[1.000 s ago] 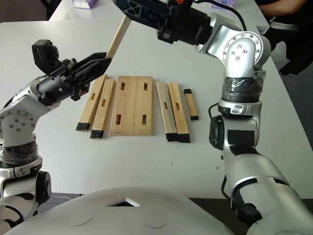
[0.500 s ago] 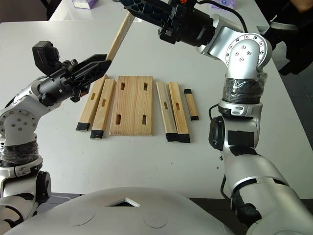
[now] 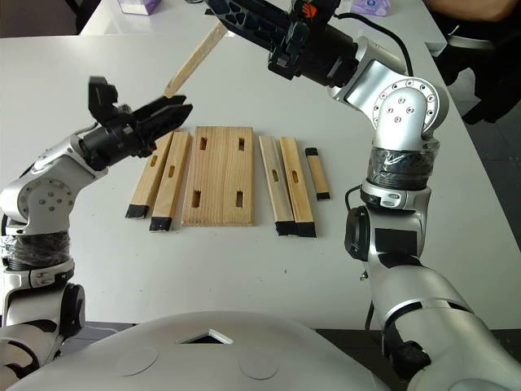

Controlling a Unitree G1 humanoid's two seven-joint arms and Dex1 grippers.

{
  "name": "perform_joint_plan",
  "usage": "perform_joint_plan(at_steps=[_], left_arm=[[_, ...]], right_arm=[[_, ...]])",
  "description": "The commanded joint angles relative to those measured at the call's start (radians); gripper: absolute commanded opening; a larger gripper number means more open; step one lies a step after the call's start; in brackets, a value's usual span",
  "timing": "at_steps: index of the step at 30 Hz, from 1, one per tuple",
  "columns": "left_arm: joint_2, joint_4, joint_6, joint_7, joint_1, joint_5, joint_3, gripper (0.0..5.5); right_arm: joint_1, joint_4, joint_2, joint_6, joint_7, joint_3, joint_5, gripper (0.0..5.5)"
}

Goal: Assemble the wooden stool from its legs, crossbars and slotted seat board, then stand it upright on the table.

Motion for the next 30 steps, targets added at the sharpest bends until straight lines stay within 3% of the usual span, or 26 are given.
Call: perform_joint_plan(at_steps=[1, 4, 8, 11, 15, 20, 30], left_arm=[[0.000, 0.034, -0.036, 0.055, 0.142, 0.075, 0.032, 2.20], [-0.080, 0.002, -0.061, 0.196, 0.147, 0.049, 0.120, 2.20], [-0.280, -0.085, -0.140, 0.532, 0.032, 0.062, 0.178, 2.20], [-0.442, -0.071, -0.237, 0.788, -0.061, 0.218, 0.113, 2.20], [-0.628, 0.135, -0.423, 1.056, -0.236, 0.499, -0.019, 2.20], [-0.655, 0.198, -0.475, 1.069, -0.259, 0.634, -0.118, 2.20], [-0.679, 0.215, -0.508, 1.039, -0.244, 0.623, -0.101, 2.20]], right_arm=[[0.003, 0.068, -0.068, -0.153, 0.018, 0.032, -0.146, 1.30], [0.067, 0.085, -0.166, -0.302, 0.117, 0.116, -0.298, 1.30], [0.113, 0.140, -0.344, -0.474, 0.343, 0.199, -0.440, 1.30], [0.074, 0.221, -0.408, -0.550, 0.479, 0.256, -0.508, 1.30], [0.085, 0.273, -0.434, -0.615, 0.619, 0.324, -0.558, 1.30], [0.168, 0.249, -0.424, -0.672, 0.668, 0.373, -0.595, 1.30], [0.223, 0.219, -0.430, -0.657, 0.674, 0.362, -0.595, 1.30]])
